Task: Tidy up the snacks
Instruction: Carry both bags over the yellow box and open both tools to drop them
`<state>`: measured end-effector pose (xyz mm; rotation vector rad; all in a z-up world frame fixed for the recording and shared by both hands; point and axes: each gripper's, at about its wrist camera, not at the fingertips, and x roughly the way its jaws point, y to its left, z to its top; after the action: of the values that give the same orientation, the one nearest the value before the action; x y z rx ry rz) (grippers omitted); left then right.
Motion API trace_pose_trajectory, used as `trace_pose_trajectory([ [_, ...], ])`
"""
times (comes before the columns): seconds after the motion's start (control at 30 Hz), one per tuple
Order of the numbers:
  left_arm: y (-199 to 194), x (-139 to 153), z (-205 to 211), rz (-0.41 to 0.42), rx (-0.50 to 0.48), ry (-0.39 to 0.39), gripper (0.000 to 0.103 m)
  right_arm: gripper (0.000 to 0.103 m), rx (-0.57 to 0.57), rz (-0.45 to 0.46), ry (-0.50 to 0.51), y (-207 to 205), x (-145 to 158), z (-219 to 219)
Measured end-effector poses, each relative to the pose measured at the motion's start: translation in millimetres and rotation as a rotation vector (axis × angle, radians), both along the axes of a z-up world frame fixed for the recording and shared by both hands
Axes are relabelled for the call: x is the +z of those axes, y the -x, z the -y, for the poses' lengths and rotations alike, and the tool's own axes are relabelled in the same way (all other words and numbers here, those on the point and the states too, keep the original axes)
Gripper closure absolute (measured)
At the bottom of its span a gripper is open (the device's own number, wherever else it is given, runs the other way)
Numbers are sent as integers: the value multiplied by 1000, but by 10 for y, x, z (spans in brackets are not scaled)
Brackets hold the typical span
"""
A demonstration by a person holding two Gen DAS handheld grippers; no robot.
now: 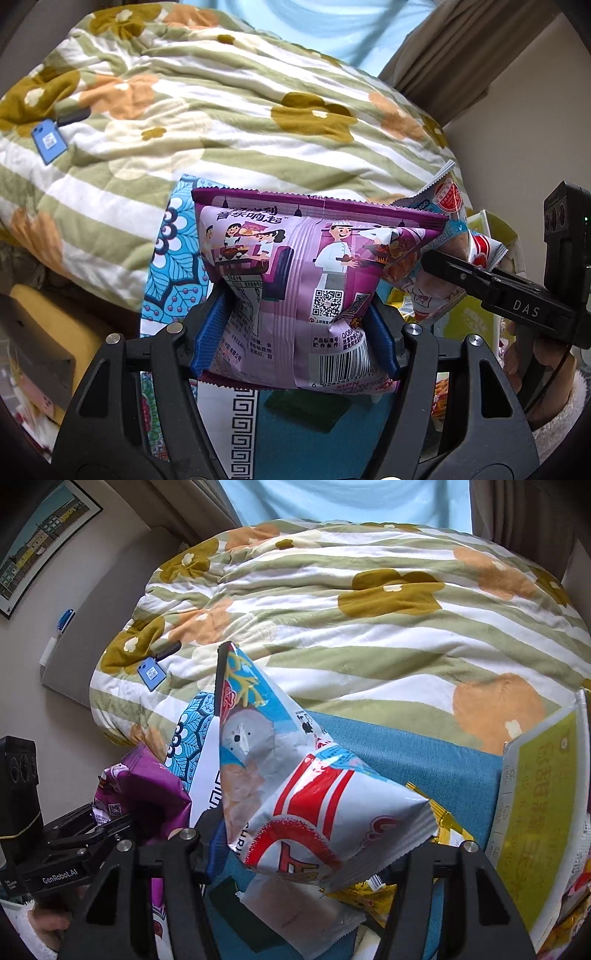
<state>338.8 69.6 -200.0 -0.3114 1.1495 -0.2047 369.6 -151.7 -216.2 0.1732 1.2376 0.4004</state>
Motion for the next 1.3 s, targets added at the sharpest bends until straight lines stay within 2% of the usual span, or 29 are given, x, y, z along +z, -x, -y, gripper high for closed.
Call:
trace_pose_trajectory([
  [0.13, -65, 280, 146, 66, -74, -31, 38, 47, -76, 47, -8, 166, 301, 146],
  [0.27, -115, 515, 425, 114, -167, -21, 38, 47, -185, 100, -6, 357, 612, 393],
  [0.43, -107, 771, 959, 172, -249, 8, 38, 47, -315, 161, 8, 630, 931, 859],
  [0.6, -48, 913, 1659, 201, -293, 37, 38, 47, -401, 213, 42, 907, 1118, 1440],
  [0.8, 18, 916, 2577, 195, -283, 35, 38, 47, -425, 246, 73, 1118, 1225, 2130],
  [0.93, -21, 774, 3151, 169, -271, 11, 38, 47, -395, 280, 157, 1198, 1235, 2538],
  [1.1, -130, 584, 3680, 129, -241, -17, 38, 47, -360, 289, 167, 1210, 1147, 2991],
  [1.13, -140, 563, 3759, 126, -239, -29, 35, 47, -356, 283, 162, 1211, 1128, 3062],
  [1.2, -137, 538, 3874, 126, -234, -64, 22, 47, -346, 268, 146, 1207, 1074, 3192],
  [1.23, -114, 544, 3906, 133, -223, -84, 12, 47, -341, 262, 143, 1208, 1050, 3252],
  [1.27, -91, 551, 3905, 140, -215, -92, 8, 47, -335, 255, 140, 1207, 1024, 3301],
  [1.3, -69, 555, 3905, 143, -213, -89, 8, 47, -330, 249, 136, 1204, 997, 3344],
])
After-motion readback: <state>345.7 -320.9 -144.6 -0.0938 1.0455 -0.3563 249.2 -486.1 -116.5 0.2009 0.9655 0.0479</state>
